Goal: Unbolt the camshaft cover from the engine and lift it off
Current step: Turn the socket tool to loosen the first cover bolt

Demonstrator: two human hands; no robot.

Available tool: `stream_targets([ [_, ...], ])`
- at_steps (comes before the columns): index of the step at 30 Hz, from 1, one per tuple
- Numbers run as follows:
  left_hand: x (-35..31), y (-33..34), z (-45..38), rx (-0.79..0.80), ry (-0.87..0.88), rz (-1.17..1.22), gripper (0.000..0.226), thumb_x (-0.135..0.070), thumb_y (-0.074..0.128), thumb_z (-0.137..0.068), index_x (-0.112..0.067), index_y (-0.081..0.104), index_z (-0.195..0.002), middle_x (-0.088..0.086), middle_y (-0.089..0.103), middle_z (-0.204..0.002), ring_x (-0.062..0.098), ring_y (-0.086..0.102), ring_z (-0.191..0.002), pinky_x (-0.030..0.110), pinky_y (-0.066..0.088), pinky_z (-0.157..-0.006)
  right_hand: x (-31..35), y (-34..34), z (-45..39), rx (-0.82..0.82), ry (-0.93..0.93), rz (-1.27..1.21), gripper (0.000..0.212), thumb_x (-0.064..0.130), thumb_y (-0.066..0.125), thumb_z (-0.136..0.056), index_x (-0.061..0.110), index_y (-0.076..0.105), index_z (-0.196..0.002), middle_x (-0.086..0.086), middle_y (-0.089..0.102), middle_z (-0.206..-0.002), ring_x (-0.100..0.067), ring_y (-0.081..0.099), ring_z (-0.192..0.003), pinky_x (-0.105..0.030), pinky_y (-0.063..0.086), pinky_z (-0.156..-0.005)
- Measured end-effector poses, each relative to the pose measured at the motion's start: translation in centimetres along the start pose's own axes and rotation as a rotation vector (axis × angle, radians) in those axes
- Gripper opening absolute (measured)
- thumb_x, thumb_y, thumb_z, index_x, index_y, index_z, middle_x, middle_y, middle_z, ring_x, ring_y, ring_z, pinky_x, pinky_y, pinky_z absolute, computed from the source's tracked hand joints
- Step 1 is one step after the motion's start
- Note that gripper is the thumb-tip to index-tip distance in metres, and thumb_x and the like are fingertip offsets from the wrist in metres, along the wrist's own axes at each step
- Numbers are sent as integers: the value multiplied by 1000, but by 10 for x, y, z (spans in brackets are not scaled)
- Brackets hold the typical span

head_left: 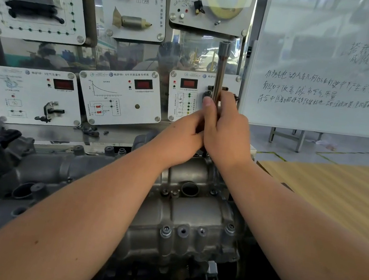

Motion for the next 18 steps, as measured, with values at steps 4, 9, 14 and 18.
stream_targets([
  [4, 0, 1, 0, 12, -8, -13, 37, -27, 49, -106, -33, 51, -142, -32, 60, -103, -23, 55, -96, 7, 44, -80, 0, 0, 0, -1, 11, 13, 22, 38, 41, -106, 19, 43, -96, 4, 51, -62, -24, 56, -60, -37, 40, -53],
  [9, -1, 1, 0, 23, -12, -12, 34, -24, 50, -106, -30, 54, -139, -24, 64, -106, -12, 58, -103, 17, 49, -87, -2, 0, -1, 3, 26, 26, 26, 39, 40, -107, 17, 42, -92, 3, 51, -62, -22, 54, -58, -34, 35, -52],
  [14, -1, 1, 0, 21, -9, -17, 23, -25, 49, -106, -39, 54, -123, -22, 66, -105, -7, 61, -103, 23, 50, -88, -1, 1, 0, -17, 27, 1, 17, 39, 40, -106, 24, 39, -99, 9, 52, -64, -14, 55, -58, -31, 35, -49],
  [18, -1, 1, 0, 14, 5, 4, 38, -25, 49, -106, -32, 52, -143, -24, 64, -113, -17, 58, -103, 11, 48, -87, -2, 0, 0, -28, 22, -25, 24, 36, 40, -106, 22, 40, -88, 8, 50, -63, -12, 51, -58, -31, 32, -51],
])
Point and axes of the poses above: each hand's wrist, its own z-axis away from the middle knuckle, its own y-axis out of the palm, x = y × z, the point moved 4 cm from there along -z, towards the middle knuckle
